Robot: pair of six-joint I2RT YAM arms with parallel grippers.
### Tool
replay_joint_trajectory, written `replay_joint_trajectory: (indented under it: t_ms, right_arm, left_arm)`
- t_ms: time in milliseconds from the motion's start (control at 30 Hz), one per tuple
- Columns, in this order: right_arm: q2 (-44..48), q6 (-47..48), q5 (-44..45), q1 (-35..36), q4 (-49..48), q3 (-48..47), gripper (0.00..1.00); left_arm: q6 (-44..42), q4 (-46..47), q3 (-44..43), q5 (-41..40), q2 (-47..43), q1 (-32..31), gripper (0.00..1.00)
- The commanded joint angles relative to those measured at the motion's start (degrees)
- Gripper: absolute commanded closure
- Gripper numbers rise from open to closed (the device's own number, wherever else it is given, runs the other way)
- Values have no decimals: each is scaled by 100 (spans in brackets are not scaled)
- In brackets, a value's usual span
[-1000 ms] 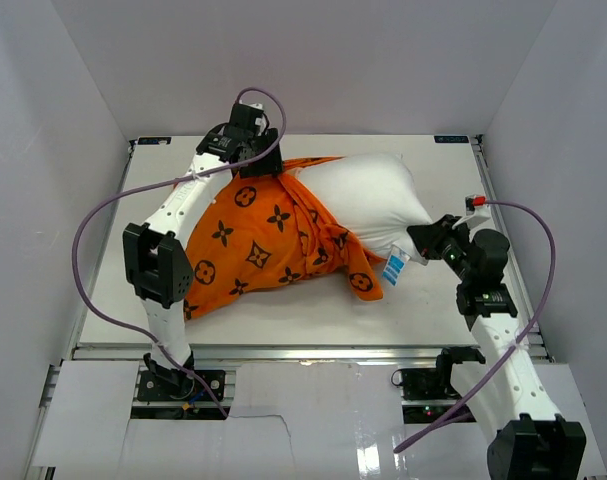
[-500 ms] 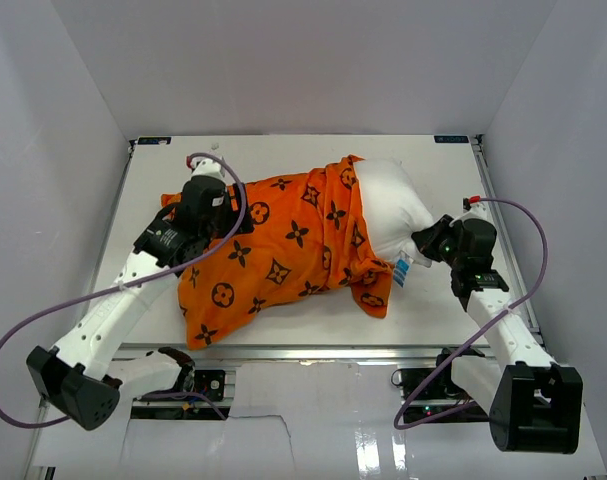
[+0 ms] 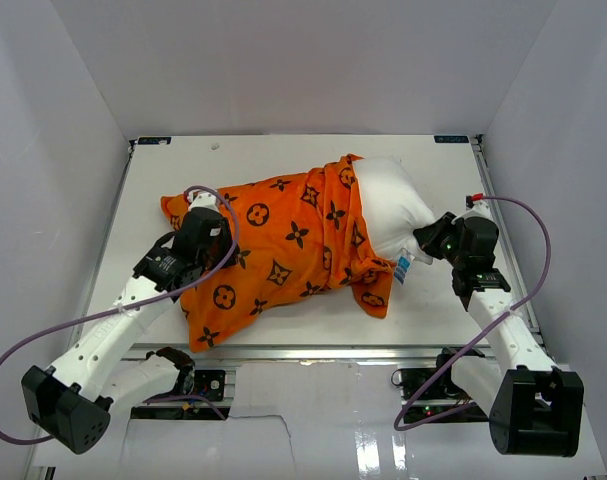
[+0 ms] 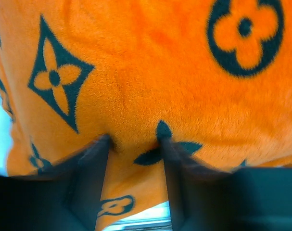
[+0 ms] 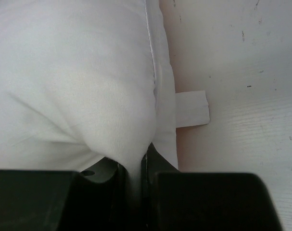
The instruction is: Remove the pillowcase from the pillow
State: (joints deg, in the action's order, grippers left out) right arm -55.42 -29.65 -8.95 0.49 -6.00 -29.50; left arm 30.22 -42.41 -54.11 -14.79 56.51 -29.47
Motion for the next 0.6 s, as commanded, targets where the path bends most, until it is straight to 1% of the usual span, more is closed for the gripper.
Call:
replay_joint_trajectory:
  t_ms: [0, 33, 67, 167, 233, 267, 333, 367, 400, 433, 567]
  right_arm:
    - [128, -32, 368, -93, -156, -311, 92]
    - [119, -58, 403, -128, -156, -337, 92]
    - [110, -67, 394, -154, -147, -355, 92]
    - [40, -76, 263, -260, -156, -522, 92]
    - [5, -59, 123, -286, -156, -610, 92]
    - [-4, -50, 78, -295, -138, -671, 92]
    - [66, -41, 60, -295, -121, -663, 92]
    - [92, -15, 69, -295, -103, -611, 92]
    - [127, -6, 78, -295, -103, -566, 92]
    - [197, 12, 104, -295, -103, -514, 92]
    - [312, -40, 78, -304, -121, -259, 92]
  left_arm:
    - [54, 355, 128, -251, 70, -32, 60]
    - [81, 383, 155, -401, 201, -23, 85]
    - [81, 392, 137, -507, 307, -23, 100]
    - [90, 471, -12, -894, 659, 12, 100]
    - [29, 576, -362, -1140, 773, 169, 100]
    - [-50, 637, -503, -1228, 869, 266, 100]
    - [-235, 778, -977, -1334, 1036, 722, 100]
    - [-383, 787, -1162, -1308, 1264, 1063, 100]
    - [-472, 822, -1512, -1247, 1379, 1206, 100]
    - [-560, 883, -1672, -1037, 1502, 1320, 100]
    - [-929, 1025, -2454, -701, 2135, 1690, 100]
